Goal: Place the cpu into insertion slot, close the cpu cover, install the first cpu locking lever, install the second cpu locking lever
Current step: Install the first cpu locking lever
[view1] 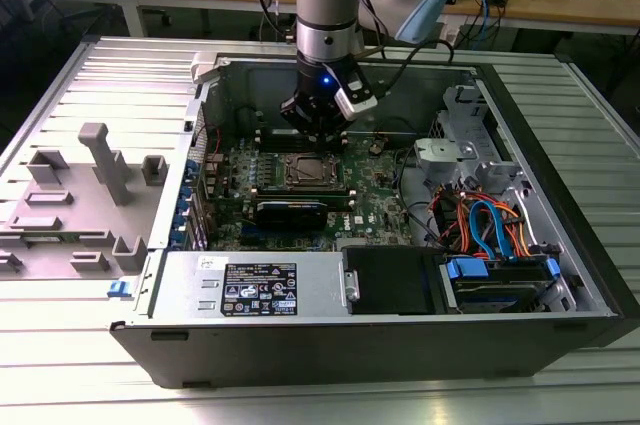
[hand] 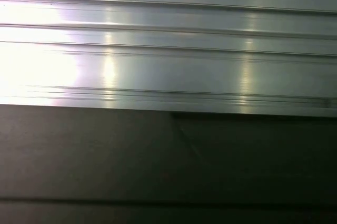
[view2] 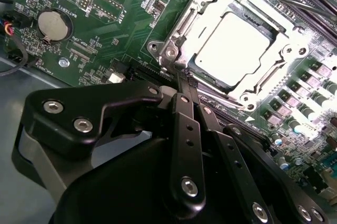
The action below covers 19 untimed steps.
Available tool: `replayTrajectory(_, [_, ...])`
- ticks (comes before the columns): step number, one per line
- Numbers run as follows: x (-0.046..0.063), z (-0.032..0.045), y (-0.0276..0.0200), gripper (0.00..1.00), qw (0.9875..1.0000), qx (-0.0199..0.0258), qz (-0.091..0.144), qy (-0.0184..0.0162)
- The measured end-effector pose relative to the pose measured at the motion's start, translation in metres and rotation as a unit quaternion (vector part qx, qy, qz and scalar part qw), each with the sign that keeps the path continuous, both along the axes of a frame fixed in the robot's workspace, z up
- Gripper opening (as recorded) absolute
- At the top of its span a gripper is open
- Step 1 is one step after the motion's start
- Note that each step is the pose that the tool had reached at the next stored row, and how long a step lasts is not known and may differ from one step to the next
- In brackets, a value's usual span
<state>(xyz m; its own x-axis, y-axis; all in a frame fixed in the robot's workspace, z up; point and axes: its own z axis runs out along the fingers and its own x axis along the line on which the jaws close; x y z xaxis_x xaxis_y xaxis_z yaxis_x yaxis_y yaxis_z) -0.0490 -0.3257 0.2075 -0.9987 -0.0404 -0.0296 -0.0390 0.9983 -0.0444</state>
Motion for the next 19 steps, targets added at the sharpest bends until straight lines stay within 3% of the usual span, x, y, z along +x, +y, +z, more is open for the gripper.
replayTrajectory(19, [0.0014, 0.0006, 0.0011, 0.11, 1.0000, 0.0001, 0.000, -0.0002])
